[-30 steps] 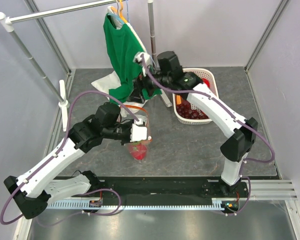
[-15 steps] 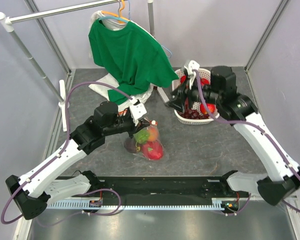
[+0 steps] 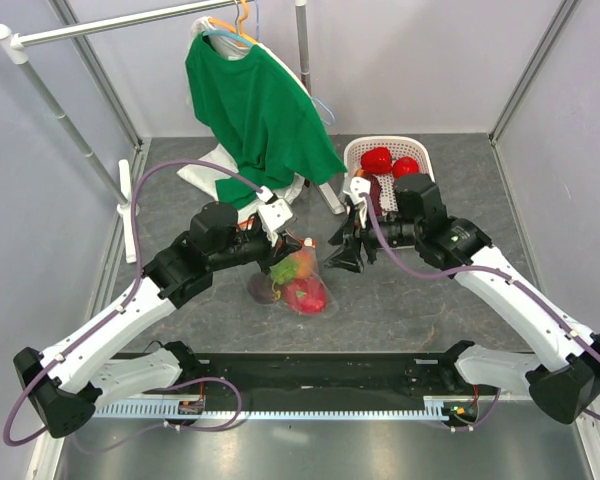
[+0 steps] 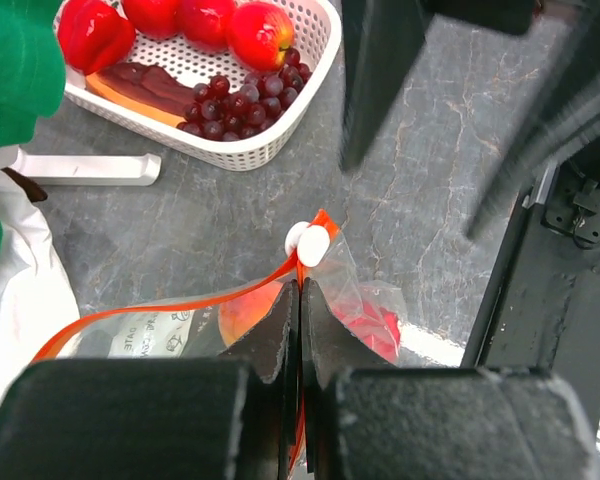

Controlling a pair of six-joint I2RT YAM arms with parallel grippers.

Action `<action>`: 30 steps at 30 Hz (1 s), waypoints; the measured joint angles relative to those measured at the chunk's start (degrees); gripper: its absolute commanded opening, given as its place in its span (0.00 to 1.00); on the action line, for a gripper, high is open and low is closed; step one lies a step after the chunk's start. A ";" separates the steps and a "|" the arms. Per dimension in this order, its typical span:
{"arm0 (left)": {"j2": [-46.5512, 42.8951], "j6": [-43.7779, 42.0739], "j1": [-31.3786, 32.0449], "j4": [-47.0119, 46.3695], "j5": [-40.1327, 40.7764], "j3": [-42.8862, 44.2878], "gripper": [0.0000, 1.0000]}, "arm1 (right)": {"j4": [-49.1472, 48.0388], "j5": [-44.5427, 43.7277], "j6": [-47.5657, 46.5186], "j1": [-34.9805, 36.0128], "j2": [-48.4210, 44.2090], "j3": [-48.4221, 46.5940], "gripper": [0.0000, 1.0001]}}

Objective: Place the food in the zip-top bag and seal the zipper
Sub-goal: Zip the zipper food storage bag at the center of the board.

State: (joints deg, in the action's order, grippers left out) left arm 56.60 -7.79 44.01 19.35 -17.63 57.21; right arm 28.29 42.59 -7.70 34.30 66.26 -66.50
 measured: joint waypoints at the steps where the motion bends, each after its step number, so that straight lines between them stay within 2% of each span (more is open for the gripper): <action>1: 0.02 0.22 0.00 -0.26 0.00 -0.24 0.02 | -0.68 -0.07 0.11 1.07 0.00 0.52 0.65; 4: 0.00 0.57 0.00 -0.79 -0.48 -0.79 0.02 | -2.25 -0.66 0.55 3.19 0.09 1.55 0.65; 16: -1.70 1.20 0.00 -4.15 -1.79 -3.04 0.02 | -9.53 -3.69 3.63 4.50 3.32 3.50 0.60; 24: -2.91 1.62 0.00 -5.40 -2.43 -4.48 0.02 | -12.28 -5.22 5.01 5.22 3.17 6.73 0.52; 25: -2.99 1.62 0.00 -5.40 -2.51 -4.57 0.02 | -12.68 -5.35 5.18 5.25 3.19 6.69 0.50; 27: -3.02 1.62 0.00 -5.35 -2.95 -4.68 0.02 | -13.53 -5.55 5.55 5.27 3.28 6.67 0.38; 28: -3.02 1.62 0.00 -5.33 -3.26 -4.68 0.02 | -13.84 -5.60 5.64 5.31 3.39 6.62 0.24; 30: -3.02 1.62 0.00 -5.35 -3.58 -4.68 0.02 | -14.29 -5.60 5.92 5.60 3.85 6.36 0.02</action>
State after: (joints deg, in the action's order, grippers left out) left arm 53.58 -6.17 44.01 14.00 -21.21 52.53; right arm 14.00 36.99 -1.78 39.90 70.11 -60.14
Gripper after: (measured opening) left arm 0.026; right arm 0.289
